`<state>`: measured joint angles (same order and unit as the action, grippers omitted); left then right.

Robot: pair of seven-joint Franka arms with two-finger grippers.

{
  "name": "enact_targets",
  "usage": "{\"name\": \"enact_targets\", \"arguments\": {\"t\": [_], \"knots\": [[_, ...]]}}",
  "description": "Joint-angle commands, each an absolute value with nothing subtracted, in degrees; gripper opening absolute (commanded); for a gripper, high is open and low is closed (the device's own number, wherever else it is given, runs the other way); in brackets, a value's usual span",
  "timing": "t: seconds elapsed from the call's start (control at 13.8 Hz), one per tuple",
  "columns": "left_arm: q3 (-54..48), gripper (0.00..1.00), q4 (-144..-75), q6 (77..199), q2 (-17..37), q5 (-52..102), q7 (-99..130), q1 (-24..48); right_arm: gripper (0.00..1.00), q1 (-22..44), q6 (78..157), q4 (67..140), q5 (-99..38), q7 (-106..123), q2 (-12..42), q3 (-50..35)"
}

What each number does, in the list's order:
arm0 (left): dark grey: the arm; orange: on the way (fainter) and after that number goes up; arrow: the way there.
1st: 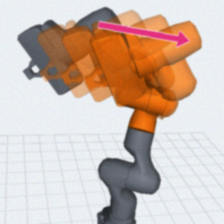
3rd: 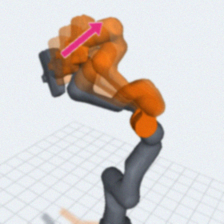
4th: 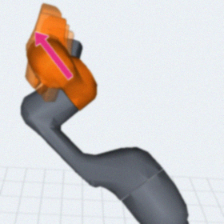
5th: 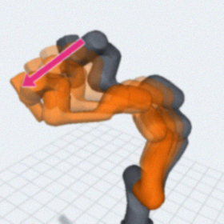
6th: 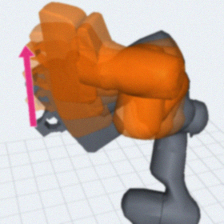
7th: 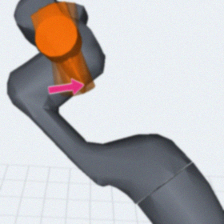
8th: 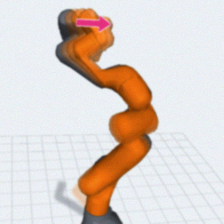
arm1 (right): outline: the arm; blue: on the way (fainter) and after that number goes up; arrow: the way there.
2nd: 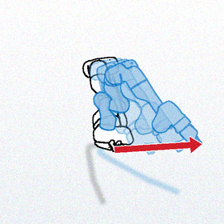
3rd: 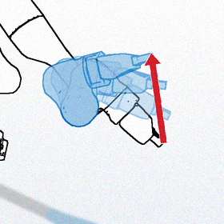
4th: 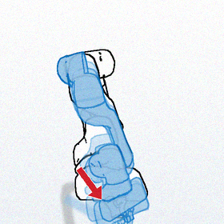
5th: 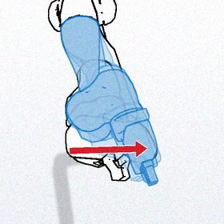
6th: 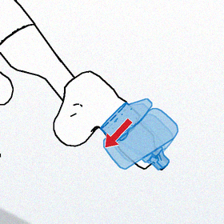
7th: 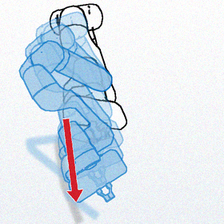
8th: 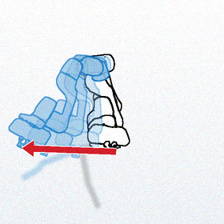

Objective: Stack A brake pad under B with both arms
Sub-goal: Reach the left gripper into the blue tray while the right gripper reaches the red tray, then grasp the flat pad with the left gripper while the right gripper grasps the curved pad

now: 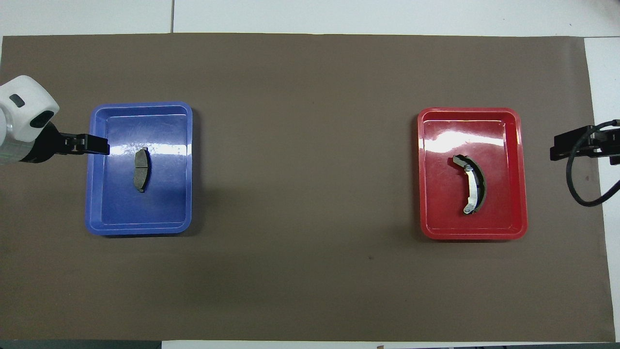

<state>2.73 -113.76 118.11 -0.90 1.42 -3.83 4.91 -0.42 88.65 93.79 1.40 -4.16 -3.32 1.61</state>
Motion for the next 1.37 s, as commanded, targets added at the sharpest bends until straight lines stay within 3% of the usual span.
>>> {"name": "enact_targets", "arguments": {"t": [0.0, 0.22, 0.58, 1.01, 1.3], "knots": [[3.1, 0.86, -115.7, 124.4, 2.9, 2.0, -2.6, 6.2, 1.00, -0.7, 94.4, 99.6, 1.1, -4.0, -5.7, 1.4], [3.1, 0.87, -117.1, 129.0, 7.1, 2.0, -1.1, 6.4, 1.00, -0.4, 104.0, 111.0, -1.1, -1.9, -8.2, 1.3], [3.1, 0.89, -125.5, 138.3, 7.5, 2.0, -1.2, 6.5, 1.00, -0.3, 120.9, 122.5, -1.5, 2.0, -4.0, 1.3], [3.1, 0.89, -128.3, 140.4, 9.2, 2.0, -1.1, 6.0, 1.00, 0.5, 139.3, 133.8, -1.5, 6.3, -0.5, 1.2], [3.1, 0.70, -128.2, 141.0, 9.9, 2.0, -1.1, 6.1, 1.00, 0.2, 145.6, 136.4, -1.5, 8.8, 3.2, 1.3]]}}
